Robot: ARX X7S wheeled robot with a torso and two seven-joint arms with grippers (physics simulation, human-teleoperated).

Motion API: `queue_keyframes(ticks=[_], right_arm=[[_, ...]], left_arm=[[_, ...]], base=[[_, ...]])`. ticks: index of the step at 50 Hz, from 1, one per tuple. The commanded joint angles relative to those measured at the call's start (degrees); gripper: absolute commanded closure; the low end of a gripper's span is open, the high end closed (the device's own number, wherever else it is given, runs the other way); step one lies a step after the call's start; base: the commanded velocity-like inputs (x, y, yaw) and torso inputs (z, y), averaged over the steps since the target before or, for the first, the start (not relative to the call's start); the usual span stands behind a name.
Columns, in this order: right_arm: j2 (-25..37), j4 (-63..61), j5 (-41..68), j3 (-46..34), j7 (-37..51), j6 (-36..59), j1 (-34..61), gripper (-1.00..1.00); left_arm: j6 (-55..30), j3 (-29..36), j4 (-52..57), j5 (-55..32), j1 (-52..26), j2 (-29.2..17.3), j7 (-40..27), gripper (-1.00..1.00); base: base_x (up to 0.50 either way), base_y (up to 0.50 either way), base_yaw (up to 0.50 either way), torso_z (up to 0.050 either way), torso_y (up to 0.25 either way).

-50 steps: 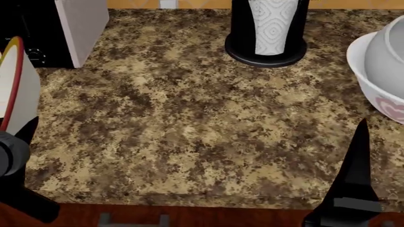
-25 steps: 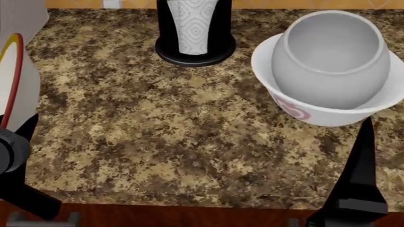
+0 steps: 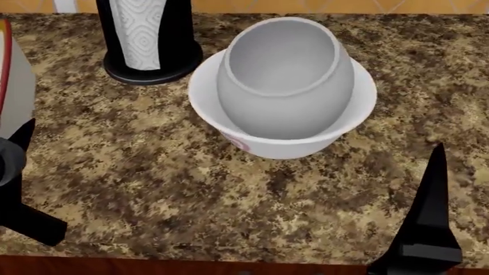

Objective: Stack the bowls from largest to smallest.

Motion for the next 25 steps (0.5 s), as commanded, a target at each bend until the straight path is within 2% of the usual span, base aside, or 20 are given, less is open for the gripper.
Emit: queue_keyframes(ticks=[1,7,12,25], right_arm=[[-1.78,-0.26,-1.72,1.42,-1.27,1.43,0.24,-1.0],[-1.8,-0.32,-2.56,1.41,-1.53,1.34,0.25,-1.0],[-1.4,-0.28,-2.87,1.43,-1.64,0.49,0.25,-1.0],[-2.23,-0.41,-3.25,1.2,-1.34,1.41,0.21,-1.0]], left_arm=[[-0.16,-1.85,-0.68,0.99,-1.87,0.4,0.84,1.0],[-0.61,-2.21,-0.6,-1.04,-4.0,-0.47,-0.13,1.0],[-0.79,-1.92,0.13,-2.32,-4.89,-0.37,-1.17,1.0],[-0.79,-1.48,1.46,-2.74,-4.8,-0.52,-1.64,1.0]], base=[[0.3,-0.44,0.0,0.0,0.0],[0.32,-0.43,0.0,0.0,0.002],[0.4,-0.14,0.0,0.0,0.002],[0.41,-0.34,0.0,0.0,0.002]])
